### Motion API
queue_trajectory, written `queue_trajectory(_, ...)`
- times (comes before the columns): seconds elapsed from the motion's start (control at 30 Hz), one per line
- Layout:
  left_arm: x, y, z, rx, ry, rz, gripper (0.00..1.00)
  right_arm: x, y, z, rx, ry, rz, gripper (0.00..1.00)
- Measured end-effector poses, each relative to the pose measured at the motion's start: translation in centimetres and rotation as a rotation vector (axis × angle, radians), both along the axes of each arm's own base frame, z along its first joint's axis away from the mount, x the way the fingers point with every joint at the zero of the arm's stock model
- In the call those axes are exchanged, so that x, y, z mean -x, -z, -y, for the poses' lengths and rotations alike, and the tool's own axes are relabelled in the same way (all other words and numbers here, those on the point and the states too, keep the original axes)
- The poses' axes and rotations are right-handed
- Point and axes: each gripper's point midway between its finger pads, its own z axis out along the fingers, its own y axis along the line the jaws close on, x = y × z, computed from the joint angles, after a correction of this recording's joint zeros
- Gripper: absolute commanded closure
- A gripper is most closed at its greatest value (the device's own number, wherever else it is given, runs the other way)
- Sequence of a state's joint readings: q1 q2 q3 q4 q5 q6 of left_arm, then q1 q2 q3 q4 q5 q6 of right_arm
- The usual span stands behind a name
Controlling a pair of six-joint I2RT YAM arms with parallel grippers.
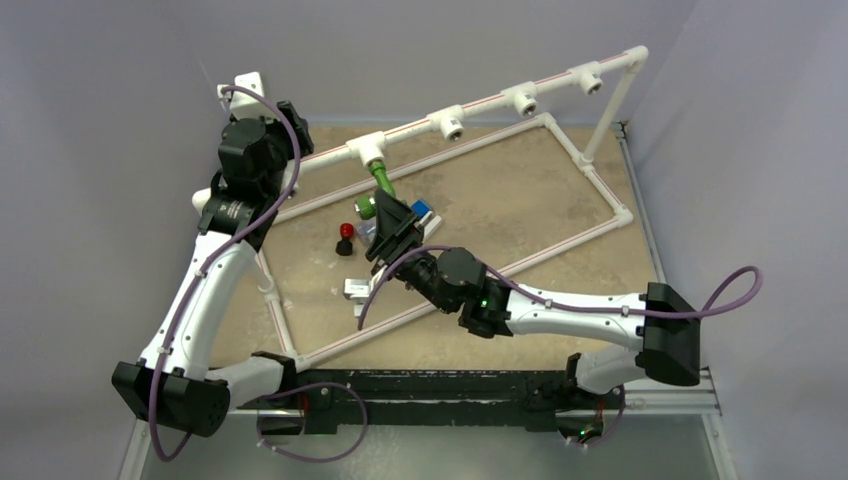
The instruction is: Install the water faucets
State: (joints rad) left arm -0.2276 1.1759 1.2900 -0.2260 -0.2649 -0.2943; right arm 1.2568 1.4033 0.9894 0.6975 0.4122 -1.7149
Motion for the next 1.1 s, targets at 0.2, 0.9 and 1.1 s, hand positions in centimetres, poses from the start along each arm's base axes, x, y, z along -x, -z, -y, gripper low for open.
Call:
queue_trajectory(0.2, 0.0, 0.0, 0.0, 0.0, 0.0, 0.0, 0.49, -0.3, -0.3, -0.1, -0.006, 0.021, 0.002, 0.79)
queue_trajectory(0.9, 0.1, 0.0, 0.0, -0.007, 0.0, 0.0, 0.48, -0.4, -2.2, 0.6, -0.721, -0.063, -0.449, 1.0)
queue_trajectory(1.1, 0.0, 0.0, -0.1, -0.01, -0.002, 0.0, 0.48, -0.4, -2.4, 0.9, -1.11, -0.142, -0.706, 1.0)
